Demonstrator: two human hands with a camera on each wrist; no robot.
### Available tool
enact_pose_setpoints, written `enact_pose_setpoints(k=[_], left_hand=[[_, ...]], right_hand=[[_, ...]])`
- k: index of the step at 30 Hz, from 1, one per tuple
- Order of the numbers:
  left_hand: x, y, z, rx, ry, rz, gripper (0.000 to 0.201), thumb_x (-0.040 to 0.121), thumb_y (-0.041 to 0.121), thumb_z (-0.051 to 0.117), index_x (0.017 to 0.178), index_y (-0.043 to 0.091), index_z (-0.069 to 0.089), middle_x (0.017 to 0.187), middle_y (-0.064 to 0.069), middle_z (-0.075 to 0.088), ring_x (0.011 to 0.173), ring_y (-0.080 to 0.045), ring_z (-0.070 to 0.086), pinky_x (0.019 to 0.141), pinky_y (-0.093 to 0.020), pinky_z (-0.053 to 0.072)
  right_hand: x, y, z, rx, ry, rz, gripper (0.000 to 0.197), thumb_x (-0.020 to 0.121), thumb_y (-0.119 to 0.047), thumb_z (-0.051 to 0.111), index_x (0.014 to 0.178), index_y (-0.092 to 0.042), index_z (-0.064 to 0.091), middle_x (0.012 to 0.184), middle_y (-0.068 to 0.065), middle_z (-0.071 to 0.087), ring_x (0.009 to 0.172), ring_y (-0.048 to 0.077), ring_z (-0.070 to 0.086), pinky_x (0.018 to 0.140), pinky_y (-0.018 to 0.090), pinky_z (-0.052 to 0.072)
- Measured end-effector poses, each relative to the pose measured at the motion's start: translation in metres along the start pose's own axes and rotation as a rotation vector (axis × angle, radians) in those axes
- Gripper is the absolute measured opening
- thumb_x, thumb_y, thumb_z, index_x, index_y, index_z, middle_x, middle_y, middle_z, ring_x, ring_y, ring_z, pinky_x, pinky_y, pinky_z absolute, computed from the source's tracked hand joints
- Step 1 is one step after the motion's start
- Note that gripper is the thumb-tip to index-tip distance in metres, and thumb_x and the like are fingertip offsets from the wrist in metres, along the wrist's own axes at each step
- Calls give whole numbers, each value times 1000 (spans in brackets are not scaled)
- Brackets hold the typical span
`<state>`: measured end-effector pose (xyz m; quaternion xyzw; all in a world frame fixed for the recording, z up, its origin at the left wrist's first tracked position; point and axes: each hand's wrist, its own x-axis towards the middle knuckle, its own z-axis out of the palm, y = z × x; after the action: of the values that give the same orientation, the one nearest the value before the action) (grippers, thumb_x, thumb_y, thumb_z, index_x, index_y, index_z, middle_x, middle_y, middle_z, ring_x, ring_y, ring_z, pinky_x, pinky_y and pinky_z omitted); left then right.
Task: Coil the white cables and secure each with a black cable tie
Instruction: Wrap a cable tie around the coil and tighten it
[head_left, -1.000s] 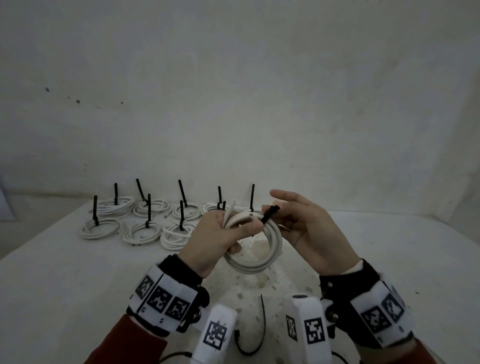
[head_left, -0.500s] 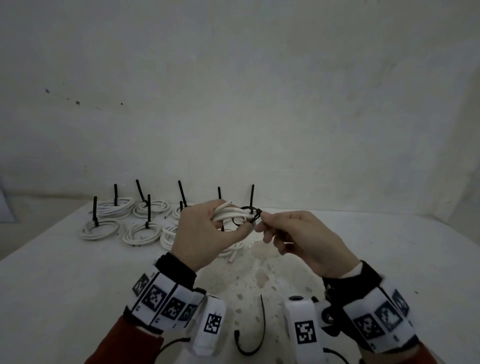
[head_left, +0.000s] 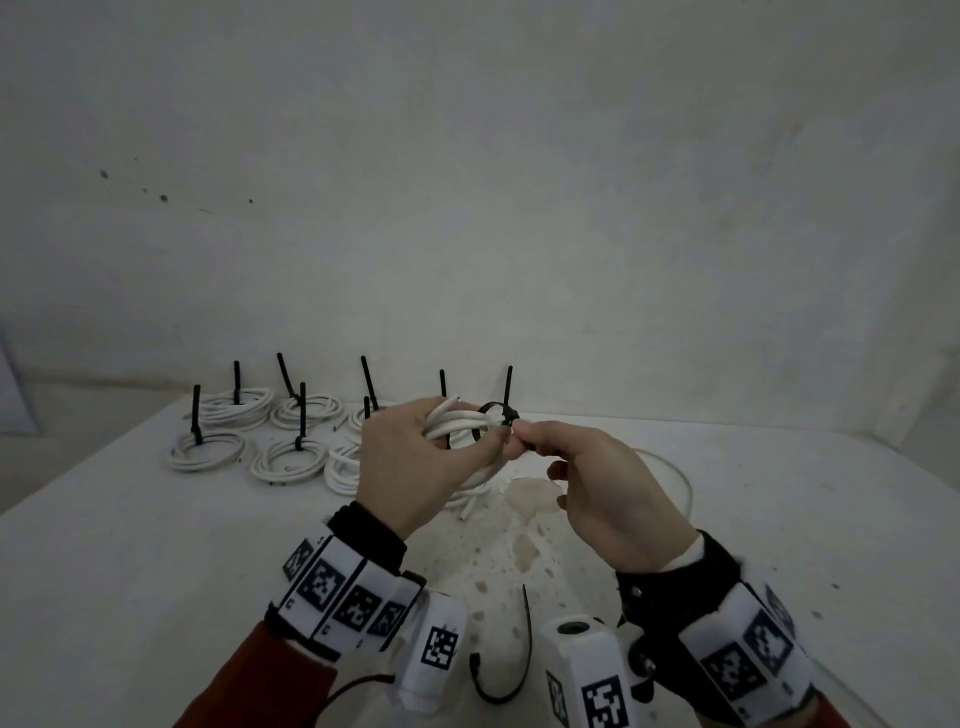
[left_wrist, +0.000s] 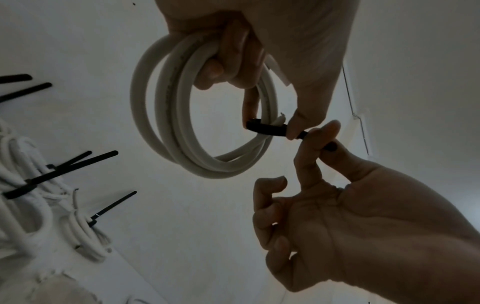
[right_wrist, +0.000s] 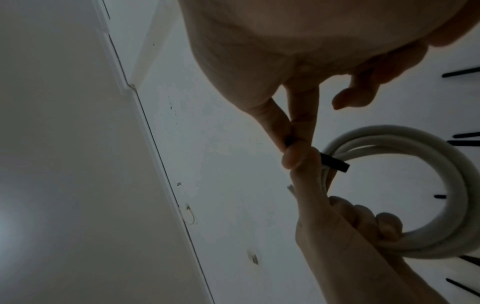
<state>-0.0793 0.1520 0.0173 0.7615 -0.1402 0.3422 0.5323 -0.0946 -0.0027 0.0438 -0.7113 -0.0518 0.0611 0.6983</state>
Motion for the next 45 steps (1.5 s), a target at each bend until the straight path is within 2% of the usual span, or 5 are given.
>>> enact_pose_setpoints(k=[6, 15, 24, 33, 45], left_hand=[[8, -14, -6, 75, 103, -82, 32, 65, 42, 69, 56, 11, 65, 48, -4, 55, 44, -6, 45, 47, -12, 31], [12, -16, -10, 30, 95, -108, 27, 66, 40, 72, 57, 15, 66, 43, 8, 48, 44, -4, 41, 48, -20, 32], [11, -5, -3, -315, -25, -330, 27, 76, 21, 76, 57, 13, 58, 41, 12, 36, 39, -5, 31, 46, -23, 28], [16, 2, -3, -774, -241, -626, 32, 99, 27, 31, 86, 9, 54, 48, 6, 28, 38, -7, 22, 41, -21, 32], [10, -3, -2, -682, -334, -424, 20, 91, 24, 51, 101, 9, 58, 69, -5, 60, 43, -13, 46, 50, -25, 47]], right_hand=[[-5, 2, 4, -22, -54, -32, 34, 87, -20, 57, 52, -18, 59, 66, -25, 60, 74, 2, 42, 71, 26, 28], [-4, 4, 7, -36, -79, 1, 32, 86, -35, 57, 57, -22, 63, 91, -15, 56, 84, 11, 42, 76, 30, 29], [17, 18, 1, -200, -17, -391, 24, 89, -19, 64, 112, -18, 56, 111, 0, 63, 94, 12, 63, 78, 21, 50], [23, 30, 8, 25, 44, -518, 4, 93, -7, 57, 92, -9, 54, 71, 13, 61, 54, 19, 54, 63, 46, 49], [28, 26, -5, 269, -32, -305, 7, 95, -6, 51, 88, -7, 50, 56, 2, 50, 42, 16, 42, 55, 34, 37]])
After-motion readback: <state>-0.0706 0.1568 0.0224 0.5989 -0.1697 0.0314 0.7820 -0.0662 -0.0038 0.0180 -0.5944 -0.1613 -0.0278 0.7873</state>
